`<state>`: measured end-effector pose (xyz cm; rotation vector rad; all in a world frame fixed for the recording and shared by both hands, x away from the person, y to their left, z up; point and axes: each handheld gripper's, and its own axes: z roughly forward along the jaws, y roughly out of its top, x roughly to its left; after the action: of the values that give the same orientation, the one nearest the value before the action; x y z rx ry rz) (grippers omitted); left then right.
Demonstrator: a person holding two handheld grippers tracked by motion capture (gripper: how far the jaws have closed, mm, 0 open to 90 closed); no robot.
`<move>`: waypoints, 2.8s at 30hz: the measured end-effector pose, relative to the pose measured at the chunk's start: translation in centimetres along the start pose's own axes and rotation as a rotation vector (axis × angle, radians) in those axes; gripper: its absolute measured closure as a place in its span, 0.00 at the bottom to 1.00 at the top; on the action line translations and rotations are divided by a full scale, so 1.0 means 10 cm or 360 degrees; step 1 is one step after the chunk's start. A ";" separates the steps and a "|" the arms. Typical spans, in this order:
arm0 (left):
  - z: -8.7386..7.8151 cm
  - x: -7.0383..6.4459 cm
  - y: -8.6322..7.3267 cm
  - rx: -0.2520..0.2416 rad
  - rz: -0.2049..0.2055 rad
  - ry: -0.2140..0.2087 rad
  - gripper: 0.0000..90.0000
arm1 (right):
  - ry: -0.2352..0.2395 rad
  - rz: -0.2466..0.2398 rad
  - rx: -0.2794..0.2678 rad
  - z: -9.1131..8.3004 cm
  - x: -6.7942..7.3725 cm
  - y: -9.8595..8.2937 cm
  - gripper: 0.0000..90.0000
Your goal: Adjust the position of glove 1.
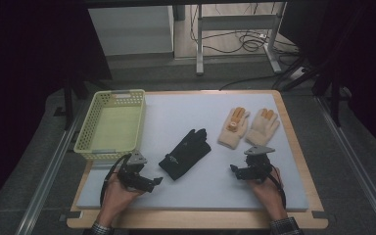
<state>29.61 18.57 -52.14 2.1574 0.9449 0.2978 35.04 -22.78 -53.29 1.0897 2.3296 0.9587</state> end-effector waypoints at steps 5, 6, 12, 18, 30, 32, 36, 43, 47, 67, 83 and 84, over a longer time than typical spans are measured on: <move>0.07 -0.03 0.17 0.0015 0.0000 -0.0038 0.00 | -0.0005 -0.0006 -0.0004 0.00 0.00 0.00 0.16; 0.10 -0.02 0.22 0.0014 -0.0006 -0.0044 0.00 | -0.0004 -0.0005 -0.0003 0.00 0.00 0.00 0.16; 0.26 -0.07 0.44 0.0041 0.0029 -0.0047 0.00 | -0.0007 -0.0011 -0.0005 0.00 0.01 0.00 0.16; 0.49 -0.12 0.69 0.0097 0.0059 -0.0056 0.00 | -0.0013 -0.0014 -0.0008 0.00 0.01 0.00 0.16; 0.97 -0.17 0.87 0.0239 0.0107 0.0006 0.00 | -0.0005 -0.0007 -0.0005 0.00 0.00 0.00 0.16; 1.02 -0.13 0.87 0.0275 0.0130 0.0069 0.00 | -0.0005 -0.0008 -0.0006 0.00 0.00 0.00 0.16; 1.06 -0.06 0.84 0.0279 0.0058 -0.0007 0.00 | -0.0006 -0.0008 -0.0005 0.00 0.01 0.00 0.16; 1.07 -0.19 0.84 0.0310 0.0122 -0.0005 0.00 | -0.0006 -0.0010 -0.0004 0.00 0.01 0.00 0.16; 1.01 -0.19 0.86 0.0298 0.0120 0.0000 0.18 | -0.0011 -0.0013 -0.0006 0.00 0.01 0.00 0.16; 0.71 -0.07 1.16 0.0200 0.0088 0.0156 0.76 | -0.0021 -0.0022 -0.0009 -0.01 0.02 -0.01 0.16; 0.09 0.40 1.44 0.0096 -0.0050 0.0334 0.74 | -0.0029 -0.0032 -0.0014 -0.01 0.02 -0.01 0.16; 0.04 0.44 1.44 0.0089 -0.0065 0.0354 0.74 | -0.0029 -0.0033 -0.0014 -0.01 0.03 -0.01 0.16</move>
<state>40.63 15.02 -42.45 2.1842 1.1319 0.5045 34.80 -22.64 -53.30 1.0644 2.3151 0.9468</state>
